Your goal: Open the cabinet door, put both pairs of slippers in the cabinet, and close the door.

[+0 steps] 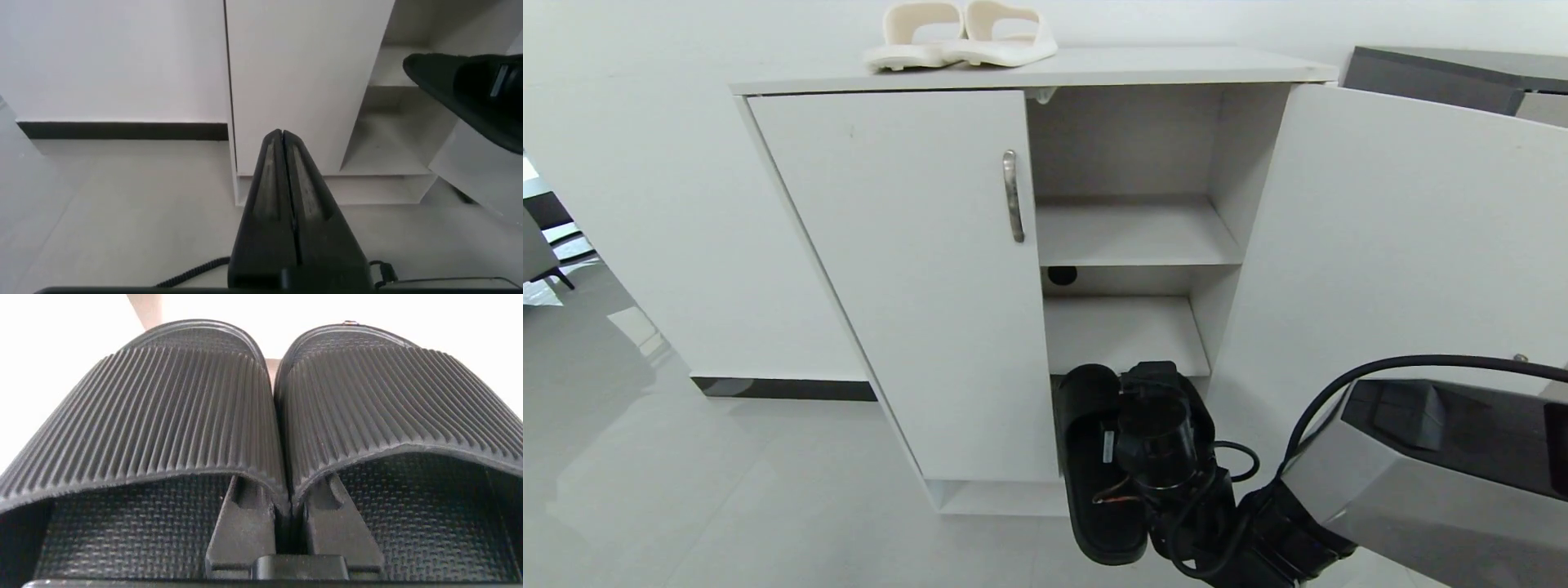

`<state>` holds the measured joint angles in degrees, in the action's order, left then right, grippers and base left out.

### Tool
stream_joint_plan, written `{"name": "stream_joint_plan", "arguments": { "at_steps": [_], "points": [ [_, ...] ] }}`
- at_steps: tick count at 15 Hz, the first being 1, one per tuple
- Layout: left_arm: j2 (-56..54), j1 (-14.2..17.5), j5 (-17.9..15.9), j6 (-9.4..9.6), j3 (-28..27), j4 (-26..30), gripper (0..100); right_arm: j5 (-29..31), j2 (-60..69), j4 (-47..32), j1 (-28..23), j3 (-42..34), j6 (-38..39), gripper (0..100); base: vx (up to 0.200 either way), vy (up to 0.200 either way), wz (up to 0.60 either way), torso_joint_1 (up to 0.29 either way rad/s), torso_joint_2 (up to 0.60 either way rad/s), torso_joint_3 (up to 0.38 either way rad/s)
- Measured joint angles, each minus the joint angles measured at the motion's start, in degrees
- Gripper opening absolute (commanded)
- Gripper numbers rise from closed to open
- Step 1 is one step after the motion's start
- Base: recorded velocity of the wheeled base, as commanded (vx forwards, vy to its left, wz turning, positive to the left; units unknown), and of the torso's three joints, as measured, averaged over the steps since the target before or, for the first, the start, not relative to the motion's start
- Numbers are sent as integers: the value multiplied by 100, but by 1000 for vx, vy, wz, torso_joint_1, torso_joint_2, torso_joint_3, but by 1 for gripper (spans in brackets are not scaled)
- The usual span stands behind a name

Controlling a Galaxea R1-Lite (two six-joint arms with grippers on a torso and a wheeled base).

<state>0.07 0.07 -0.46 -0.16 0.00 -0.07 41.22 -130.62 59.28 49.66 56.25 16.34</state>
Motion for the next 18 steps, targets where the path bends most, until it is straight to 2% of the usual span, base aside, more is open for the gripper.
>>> {"name": "stream_joint_plan", "arguments": {
  "at_steps": [3,6,12,15,18],
  "points": [
    [0,0,-5,0,0,0,0,5,-30,796,-35,1,-564,0,0,0,0,4,1,-194],
    [0,0,0,0,0,0,0,112,-94,972,-135,144,-725,0,0,0,0,-1,5,-196],
    [0,0,20,-6,0,0,0,227,-179,249,-345,1089,-775,0,0,0,0,3,3,-194],
    [-2,0,24,-6,0,0,0,191,-223,227,-523,1331,-1114,0,0,0,0,2,1,-41],
    [-2,0,22,-6,0,0,0,52,-238,354,-606,1445,-1139,0,0,0,0,0,0,0]
  ]
}}
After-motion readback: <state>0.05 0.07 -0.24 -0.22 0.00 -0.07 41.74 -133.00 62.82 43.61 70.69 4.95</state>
